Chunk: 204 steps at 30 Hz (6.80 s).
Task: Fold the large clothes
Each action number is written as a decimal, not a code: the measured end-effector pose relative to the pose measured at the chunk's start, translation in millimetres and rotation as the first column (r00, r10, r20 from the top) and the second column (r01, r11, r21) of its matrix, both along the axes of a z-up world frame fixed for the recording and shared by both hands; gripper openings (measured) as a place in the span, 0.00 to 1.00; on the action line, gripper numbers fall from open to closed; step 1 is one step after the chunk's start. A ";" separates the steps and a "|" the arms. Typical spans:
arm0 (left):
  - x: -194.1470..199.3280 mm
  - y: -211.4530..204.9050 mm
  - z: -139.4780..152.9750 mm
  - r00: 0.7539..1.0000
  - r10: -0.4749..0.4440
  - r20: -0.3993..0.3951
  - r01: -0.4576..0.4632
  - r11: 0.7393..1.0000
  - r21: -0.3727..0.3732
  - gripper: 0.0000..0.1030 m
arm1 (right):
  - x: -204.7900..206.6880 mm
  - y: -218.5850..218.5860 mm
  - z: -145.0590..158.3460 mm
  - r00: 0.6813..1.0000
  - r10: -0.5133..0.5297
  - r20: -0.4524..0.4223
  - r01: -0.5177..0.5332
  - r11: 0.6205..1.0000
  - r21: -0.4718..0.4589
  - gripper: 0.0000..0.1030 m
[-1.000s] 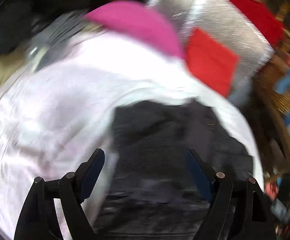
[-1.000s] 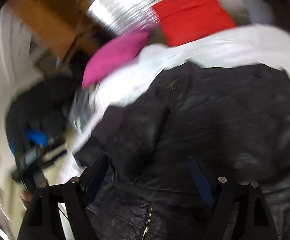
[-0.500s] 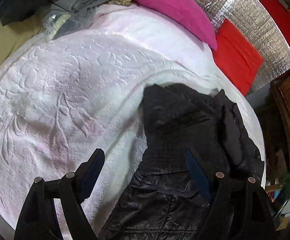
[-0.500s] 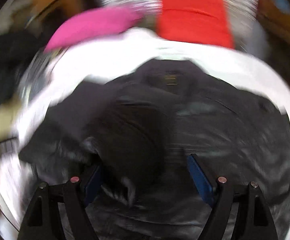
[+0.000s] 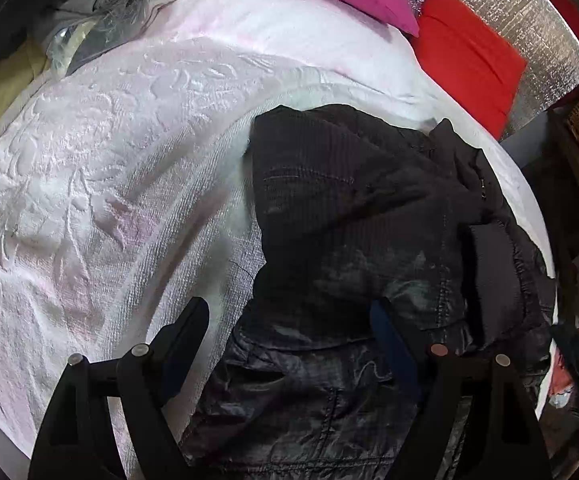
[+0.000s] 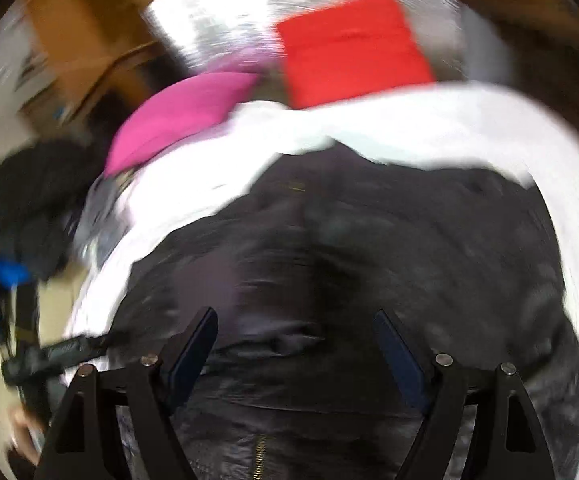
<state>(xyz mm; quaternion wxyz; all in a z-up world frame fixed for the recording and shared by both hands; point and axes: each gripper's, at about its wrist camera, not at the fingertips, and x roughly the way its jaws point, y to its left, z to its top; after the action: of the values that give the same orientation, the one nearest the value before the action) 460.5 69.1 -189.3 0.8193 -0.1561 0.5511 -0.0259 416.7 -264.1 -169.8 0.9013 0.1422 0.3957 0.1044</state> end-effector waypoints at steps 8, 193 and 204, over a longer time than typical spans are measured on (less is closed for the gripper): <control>0.9 -11.3 2.8 0.997 -0.065 0.039 0.065 0.998 0.008 0.49 | 28.8 58.7 -30.9 0.998 0.057 -0.025 -0.062 0.911 -0.408 0.81; 27.7 -15.2 -30.9 0.996 -0.092 0.003 0.092 0.984 -0.150 0.82 | -10.8 -193.9 -84.8 0.940 -0.195 -0.280 0.262 0.938 0.228 0.72; 19.2 -30.8 -14.3 0.990 -0.110 0.084 0.110 0.994 -0.001 0.33 | -23.6 -170.6 -54.4 0.969 -0.193 -0.152 0.208 0.974 0.087 0.40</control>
<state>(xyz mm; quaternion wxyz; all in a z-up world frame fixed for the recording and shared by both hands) 479.7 38.3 -203.6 0.8385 -0.1264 0.5241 -0.0791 393.1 -434.6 -224.2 0.8681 0.2343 0.4370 0.0224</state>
